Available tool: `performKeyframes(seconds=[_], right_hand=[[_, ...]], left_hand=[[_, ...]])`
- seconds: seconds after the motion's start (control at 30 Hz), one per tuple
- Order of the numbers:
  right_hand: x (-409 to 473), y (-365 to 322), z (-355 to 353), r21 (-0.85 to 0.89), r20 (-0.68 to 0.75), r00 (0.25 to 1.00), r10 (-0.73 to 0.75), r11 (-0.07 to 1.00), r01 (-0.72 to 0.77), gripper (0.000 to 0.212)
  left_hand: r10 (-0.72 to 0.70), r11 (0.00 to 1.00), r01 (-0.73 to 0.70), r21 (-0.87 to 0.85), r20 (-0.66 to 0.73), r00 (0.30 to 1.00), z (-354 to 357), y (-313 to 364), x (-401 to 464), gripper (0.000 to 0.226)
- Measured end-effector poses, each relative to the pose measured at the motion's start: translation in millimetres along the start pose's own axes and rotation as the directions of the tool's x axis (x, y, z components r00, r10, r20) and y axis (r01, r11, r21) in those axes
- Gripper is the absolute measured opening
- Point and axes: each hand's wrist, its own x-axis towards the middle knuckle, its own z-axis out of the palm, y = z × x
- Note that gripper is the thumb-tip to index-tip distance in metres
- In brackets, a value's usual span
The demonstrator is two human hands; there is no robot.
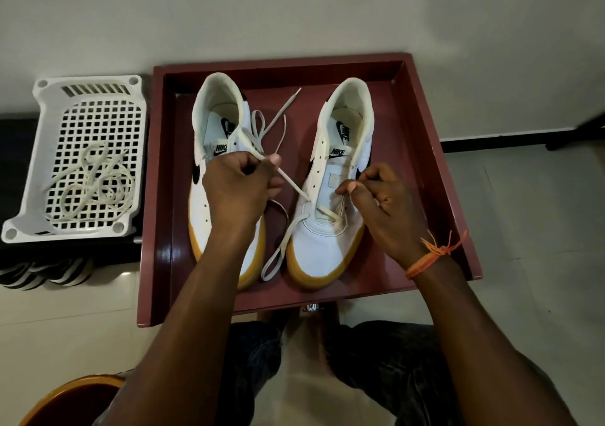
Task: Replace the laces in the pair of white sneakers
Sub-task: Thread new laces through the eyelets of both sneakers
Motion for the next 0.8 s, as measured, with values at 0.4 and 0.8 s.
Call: performKeyframes(seconds=[0.4,0.8], right_hand=[[-11,-2,3,-0.458,0.176,0.978,-0.109,0.871,0.179,0.035],[-10,-4,-26,-0.406,0.207,0.977,0.044,0.913,0.045,0.031]], left_hand=[[-0.148,0.828,-0.116,0.548,0.414,0.898,1,5,-13,0.058],[-0.363,0.873,0.012,0.488,0.633,0.684,6,8,-25,0.026]])
